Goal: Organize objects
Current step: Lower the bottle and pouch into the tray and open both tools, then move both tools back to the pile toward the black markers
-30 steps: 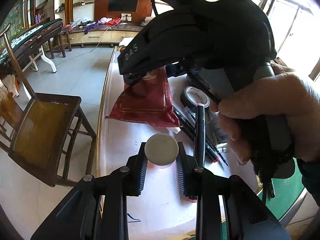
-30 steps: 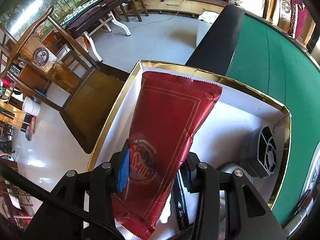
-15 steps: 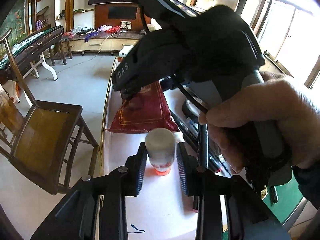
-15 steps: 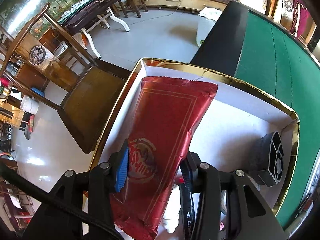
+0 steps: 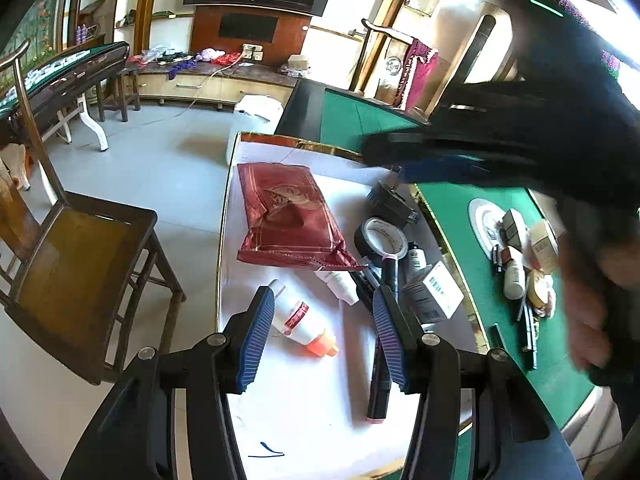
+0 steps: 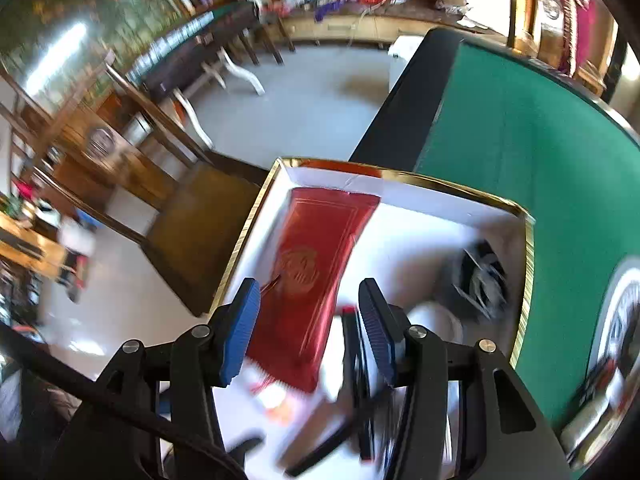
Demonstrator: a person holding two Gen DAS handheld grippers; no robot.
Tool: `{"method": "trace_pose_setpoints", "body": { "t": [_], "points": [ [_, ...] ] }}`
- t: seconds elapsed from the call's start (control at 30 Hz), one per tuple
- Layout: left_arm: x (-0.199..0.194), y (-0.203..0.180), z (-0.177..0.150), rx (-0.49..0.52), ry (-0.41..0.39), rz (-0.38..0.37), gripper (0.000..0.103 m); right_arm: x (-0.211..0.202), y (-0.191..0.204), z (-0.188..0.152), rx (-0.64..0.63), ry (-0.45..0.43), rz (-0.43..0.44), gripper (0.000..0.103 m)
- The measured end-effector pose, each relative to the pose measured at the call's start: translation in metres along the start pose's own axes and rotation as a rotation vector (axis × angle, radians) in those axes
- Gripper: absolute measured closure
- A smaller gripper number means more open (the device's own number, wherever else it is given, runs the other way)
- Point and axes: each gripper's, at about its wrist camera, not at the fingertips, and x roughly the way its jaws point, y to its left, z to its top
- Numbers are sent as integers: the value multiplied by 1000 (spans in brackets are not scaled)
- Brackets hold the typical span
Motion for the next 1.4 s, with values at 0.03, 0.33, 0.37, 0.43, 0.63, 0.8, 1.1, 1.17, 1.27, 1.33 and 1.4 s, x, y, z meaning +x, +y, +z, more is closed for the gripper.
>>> {"method": "trace_pose_setpoints", "body": {
  "t": [0.03,0.33,0.37,0.43,0.63,0.8,1.1,1.17,1.27,1.33,1.4],
  "points": [
    [-1,1,1,3,2,2,54,-17,-5,-9,17,-27,16,49],
    [-4,-54,22,122,63,-185,54,-159,-84,-155,268,-211,-186,46],
    [1,-68,20,134,91,-232,54,-168,-96,-175,319,-206,-217,46],
    [15,-97,13,160,173,-301,54,-179,-114,-211,409,-194,-254,46],
    [57,-164,-24,194,390,-408,54,-184,-153,-256,546,-154,-334,46],
    [82,-211,-57,281,480,-367,55,-175,-158,-266,515,-101,-407,46],
    [123,-241,-79,328,533,-128,69,-168,-187,-254,431,-84,-361,46],
    [128,-250,-83,347,514,-76,79,-163,-198,-249,405,-67,-345,46],
    [128,-270,-84,372,481,-29,96,-151,-211,-246,386,-34,-285,46],
    [126,-281,-88,408,455,24,99,-144,-217,-244,370,-5,-261,46],
    [122,-285,-91,407,437,67,102,-135,-220,-240,354,24,-200,46]
  ]
}}
